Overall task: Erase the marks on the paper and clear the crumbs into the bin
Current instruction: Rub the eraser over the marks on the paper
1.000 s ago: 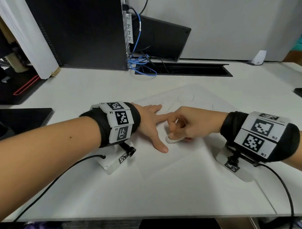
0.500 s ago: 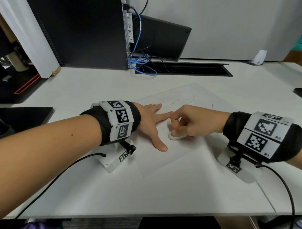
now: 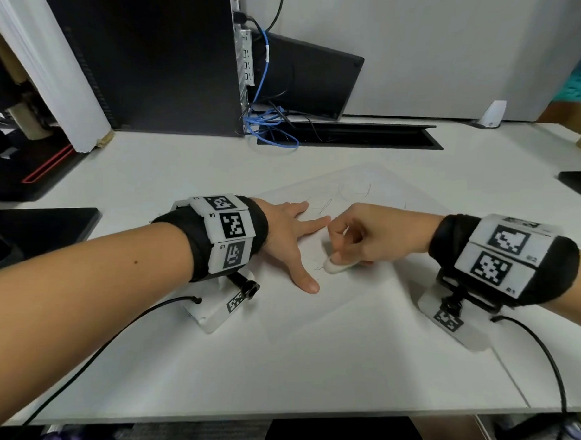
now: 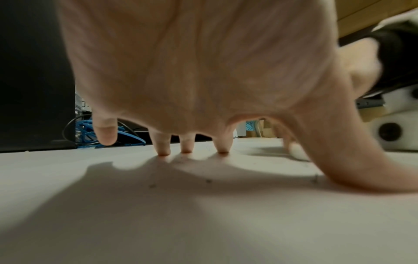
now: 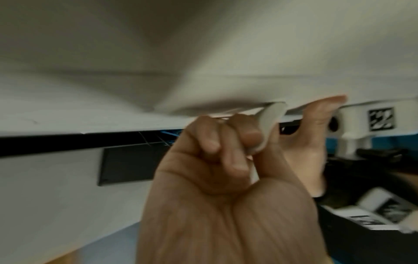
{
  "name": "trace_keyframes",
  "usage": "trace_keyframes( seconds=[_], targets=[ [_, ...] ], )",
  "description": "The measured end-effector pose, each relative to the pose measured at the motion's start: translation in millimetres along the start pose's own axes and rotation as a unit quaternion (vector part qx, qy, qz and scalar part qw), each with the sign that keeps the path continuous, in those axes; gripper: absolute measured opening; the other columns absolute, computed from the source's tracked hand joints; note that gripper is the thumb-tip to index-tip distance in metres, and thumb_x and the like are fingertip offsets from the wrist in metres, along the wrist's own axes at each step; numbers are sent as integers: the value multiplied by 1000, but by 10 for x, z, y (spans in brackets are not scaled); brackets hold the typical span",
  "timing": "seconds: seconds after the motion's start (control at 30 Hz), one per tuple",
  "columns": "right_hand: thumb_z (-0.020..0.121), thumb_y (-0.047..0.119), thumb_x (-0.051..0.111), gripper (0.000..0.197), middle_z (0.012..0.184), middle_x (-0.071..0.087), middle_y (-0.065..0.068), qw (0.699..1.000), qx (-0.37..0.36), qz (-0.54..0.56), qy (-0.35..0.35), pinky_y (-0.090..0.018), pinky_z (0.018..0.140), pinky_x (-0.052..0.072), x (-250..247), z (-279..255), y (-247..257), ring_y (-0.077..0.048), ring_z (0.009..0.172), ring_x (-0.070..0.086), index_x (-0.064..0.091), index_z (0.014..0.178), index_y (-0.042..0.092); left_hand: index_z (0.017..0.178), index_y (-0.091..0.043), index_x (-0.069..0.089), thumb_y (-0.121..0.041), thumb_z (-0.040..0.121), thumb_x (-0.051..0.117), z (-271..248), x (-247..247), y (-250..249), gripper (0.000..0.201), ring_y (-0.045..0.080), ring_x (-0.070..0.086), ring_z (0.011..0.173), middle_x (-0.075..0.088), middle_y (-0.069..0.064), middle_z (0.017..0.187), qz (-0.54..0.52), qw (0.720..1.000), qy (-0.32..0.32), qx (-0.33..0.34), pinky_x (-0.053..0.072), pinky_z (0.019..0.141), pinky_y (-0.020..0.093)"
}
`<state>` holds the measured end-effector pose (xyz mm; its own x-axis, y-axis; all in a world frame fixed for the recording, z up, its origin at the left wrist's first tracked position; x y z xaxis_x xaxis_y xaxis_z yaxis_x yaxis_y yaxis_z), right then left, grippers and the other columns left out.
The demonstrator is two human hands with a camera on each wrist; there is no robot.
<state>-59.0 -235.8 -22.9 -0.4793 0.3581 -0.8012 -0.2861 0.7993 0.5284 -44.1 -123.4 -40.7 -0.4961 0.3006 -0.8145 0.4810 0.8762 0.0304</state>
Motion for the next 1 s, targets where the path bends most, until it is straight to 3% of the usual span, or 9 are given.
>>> trace_keyframes(
  seconds=[0.1, 0.3, 0.4, 0.5, 0.6, 0.7, 0.83, 0.93, 1.0],
  targets=[
    [85, 16, 64, 32, 41, 50, 25, 998, -1, -41, -37, -12, 53, 31, -83, -22, -29, 5, 45, 47, 46, 59, 18, 141, -51, -17, -73, 62, 64, -8, 1, -10, 116, 15, -12, 146, -24, -10, 155, 0, 1000, -1, 2, 2, 115, 51],
    [84, 16, 65, 31, 40, 50, 23, 998, -4, -51, -36, -11, 51, 31, -78, -34, -16, 3, 45, 47, 48, 59, 17, 140, -50, -18, -72, 63, 64, -16, -7, -15, 115, 14, -12, 146, -24, -11, 155, 6, 1000, 2, -2, 3, 115, 49],
    [84, 15, 65, 31, 38, 47, 17, 1000, 1, -28, 6, -8, 47, 31, -15, -55, -26, -1, 40, 43, 47, 59, 16, 140, -50, -18, -72, 63, 64, -19, -11, -18, 115, 15, -12, 146, -24, -10, 155, 7, 1000, 5, -4, 3, 115, 49],
    [85, 15, 64, 30, 40, 49, 24, 997, 1, -67, -37, -11, 51, 31, -90, -57, -41, 4, 44, 46, 48, 60, 18, 141, -49, -18, -72, 63, 64, -25, -23, -29, 115, 15, -10, 146, -23, -10, 155, 10, 1000, 1, -6, 4, 115, 49],
    [85, 15, 64, 31, 38, 48, 19, 999, 0, -53, -11, -8, 47, 33, -51, -53, -33, 1, 42, 46, 47, 59, 17, 141, -49, -18, -72, 64, 64, -26, -21, -36, 115, 15, -10, 146, -24, -10, 155, 11, 1000, 7, -7, 4, 115, 49],
    [84, 17, 65, 33, 43, 49, 13, 995, -4, -82, -55, -11, 50, 32, -113, -42, -8, -3, 46, 46, 47, 57, 20, 141, -49, -18, -72, 64, 64, -24, -24, -26, 115, 16, -10, 146, -23, -9, 156, 12, 1000, 3, -9, 5, 115, 50],
    [84, 18, 65, 30, 40, 48, 13, 999, 0, -40, 11, -7, 46, 32, 35, -59, 2, -3, 40, 42, 48, 59, 17, 141, -50, -18, -72, 63, 64, -26, -17, -23, 115, 14, -11, 146, -23, -10, 155, 8, 1000, 7, -9, 5, 115, 50],
    [87, 18, 61, 29, 51, 51, 13, 993, -9, -94, -67, -11, 50, 33, -88, -1, 32, -3, 50, 46, 47, 61, 21, 141, -49, -18, -72, 64, 64, -33, -20, -23, 114, 15, -9, 146, -23, -10, 155, 13, 1000, 4, -8, 6, 115, 49],
    [87, 17, 60, 28, 53, 51, 9, 996, -9, -71, -52, -12, 50, 34, -69, 26, 48, -5, 49, 45, 46, 63, 19, 141, -49, -16, -73, 63, 63, -28, -12, -30, 114, 14, -9, 146, -23, -10, 156, 14, 1000, 3, -5, 6, 115, 49]
  ],
)
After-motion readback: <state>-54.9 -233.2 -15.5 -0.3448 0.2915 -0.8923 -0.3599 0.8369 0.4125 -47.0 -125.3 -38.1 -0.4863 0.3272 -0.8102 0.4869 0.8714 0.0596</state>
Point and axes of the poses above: each hand's wrist, its own z-axis towards the middle knuckle, its own x-axis out of the palm, y = z × x, the point moved 6 cm from there along z, towards the middle knuckle
